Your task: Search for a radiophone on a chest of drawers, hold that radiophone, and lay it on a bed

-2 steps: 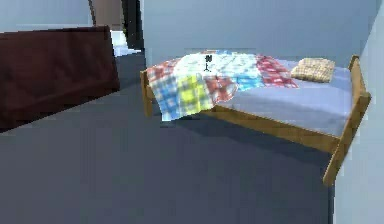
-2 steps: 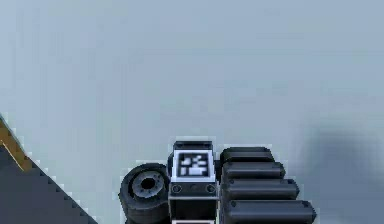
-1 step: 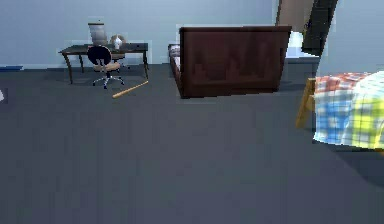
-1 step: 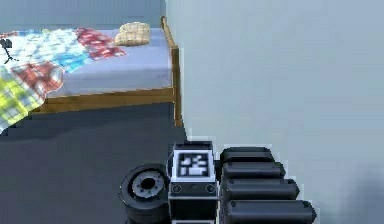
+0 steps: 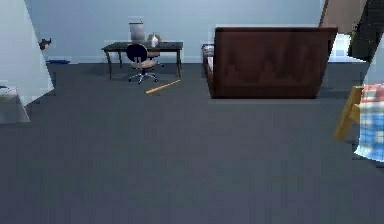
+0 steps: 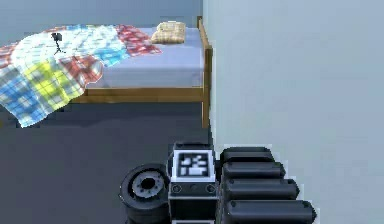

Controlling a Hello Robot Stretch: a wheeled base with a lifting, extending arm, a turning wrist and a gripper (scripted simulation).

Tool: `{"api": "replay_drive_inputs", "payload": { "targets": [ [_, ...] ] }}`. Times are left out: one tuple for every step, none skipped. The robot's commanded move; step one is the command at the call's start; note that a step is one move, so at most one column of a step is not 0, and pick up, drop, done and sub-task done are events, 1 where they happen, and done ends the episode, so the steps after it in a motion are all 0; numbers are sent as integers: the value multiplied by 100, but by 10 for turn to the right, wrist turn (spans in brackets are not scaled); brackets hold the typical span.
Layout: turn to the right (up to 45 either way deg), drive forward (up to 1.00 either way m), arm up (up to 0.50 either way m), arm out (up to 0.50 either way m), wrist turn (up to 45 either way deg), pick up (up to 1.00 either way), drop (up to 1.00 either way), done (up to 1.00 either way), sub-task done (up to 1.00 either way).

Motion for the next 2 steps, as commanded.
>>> {"api": "replay_drive_inputs", "payload": {
  "targets": [
    [0, 20, 0, 0, 0, 0, 0, 0, 0],
    [450, 0, 0, 0, 0, 0, 0, 0, 0]
  ]
}}
